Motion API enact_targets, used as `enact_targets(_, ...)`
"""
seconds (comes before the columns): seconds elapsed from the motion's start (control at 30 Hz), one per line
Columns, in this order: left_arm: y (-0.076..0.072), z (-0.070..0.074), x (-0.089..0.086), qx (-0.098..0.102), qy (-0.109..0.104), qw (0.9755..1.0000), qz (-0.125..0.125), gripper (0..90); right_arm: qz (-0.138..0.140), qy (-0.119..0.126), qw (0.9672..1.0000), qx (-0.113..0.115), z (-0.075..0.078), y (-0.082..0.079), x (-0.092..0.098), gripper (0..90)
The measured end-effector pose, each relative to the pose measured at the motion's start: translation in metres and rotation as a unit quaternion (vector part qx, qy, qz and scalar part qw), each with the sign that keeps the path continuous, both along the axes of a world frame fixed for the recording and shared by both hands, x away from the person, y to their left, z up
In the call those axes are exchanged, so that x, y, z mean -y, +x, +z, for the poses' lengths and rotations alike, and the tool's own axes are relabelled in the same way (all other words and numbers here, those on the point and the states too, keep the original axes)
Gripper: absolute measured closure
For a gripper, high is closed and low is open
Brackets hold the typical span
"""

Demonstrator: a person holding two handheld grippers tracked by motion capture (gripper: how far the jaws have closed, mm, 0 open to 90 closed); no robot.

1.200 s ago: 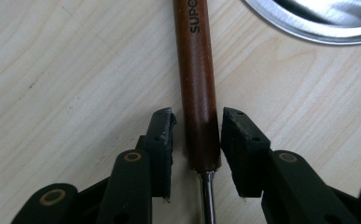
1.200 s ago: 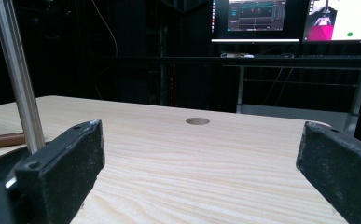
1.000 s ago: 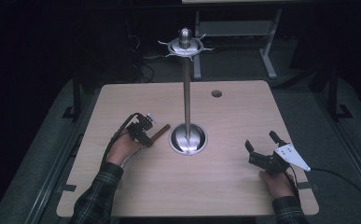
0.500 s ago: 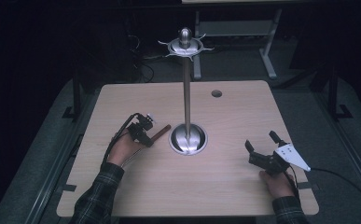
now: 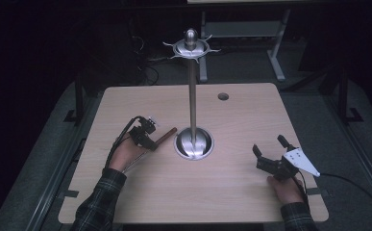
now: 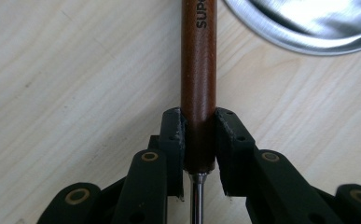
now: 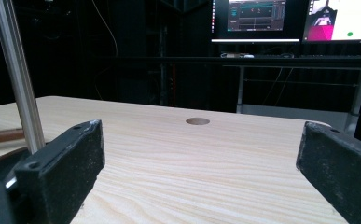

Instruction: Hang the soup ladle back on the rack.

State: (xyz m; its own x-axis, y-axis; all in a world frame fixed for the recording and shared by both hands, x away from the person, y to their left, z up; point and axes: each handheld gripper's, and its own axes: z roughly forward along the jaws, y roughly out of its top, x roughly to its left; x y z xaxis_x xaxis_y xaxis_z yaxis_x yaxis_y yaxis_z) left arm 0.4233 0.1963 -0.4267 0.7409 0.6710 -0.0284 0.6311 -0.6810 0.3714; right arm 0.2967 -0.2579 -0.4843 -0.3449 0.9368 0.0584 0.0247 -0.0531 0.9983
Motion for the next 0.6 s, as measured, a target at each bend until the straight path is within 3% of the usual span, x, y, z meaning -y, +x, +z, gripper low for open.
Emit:
enact_targets(0.2, -0.008, 0.018, -0.011, 0.017, -0.050, 0.9985, -0.010, 74.2, 0.000, -0.001, 1.0000, 0.000, 0.000, 0.000, 0.000, 0.2)
enact_targets(0.23, -0.009, 0.020, -0.012, 0.020, -0.068, 0.9974, -0.005, 74.2, 0.000, -0.001, 1.0000, 0.000, 0.000, 0.000, 0.000, 0.2)
enact_targets(0.33, -0.011, 0.029, -0.019, 0.033, -0.090, 0.9953, -0.015, 74.2, 0.000, -0.001, 1.0000, 0.000, 0.000, 0.000, 0.000, 0.2)
enact_targets(0.43, -0.015, 0.036, -0.023, 0.044, -0.121, 0.9917, -0.008, 74.2, 0.000, -0.001, 1.0000, 0.000, 0.000, 0.000, 0.000, 0.2)
enact_targets(0.47, -0.016, 0.040, -0.026, 0.048, -0.121, 0.9914, -0.015, 74.2, 0.000, 0.000, 1.0000, -0.001, 0.000, 0.000, 0.000, 0.2)
enact_targets(0.6, -0.022, 0.053, -0.030, 0.072, -0.153, 0.9854, -0.019, 74.2, 0.000, -0.001, 1.0000, 0.000, 0.000, 0.000, 0.000, 0.2)
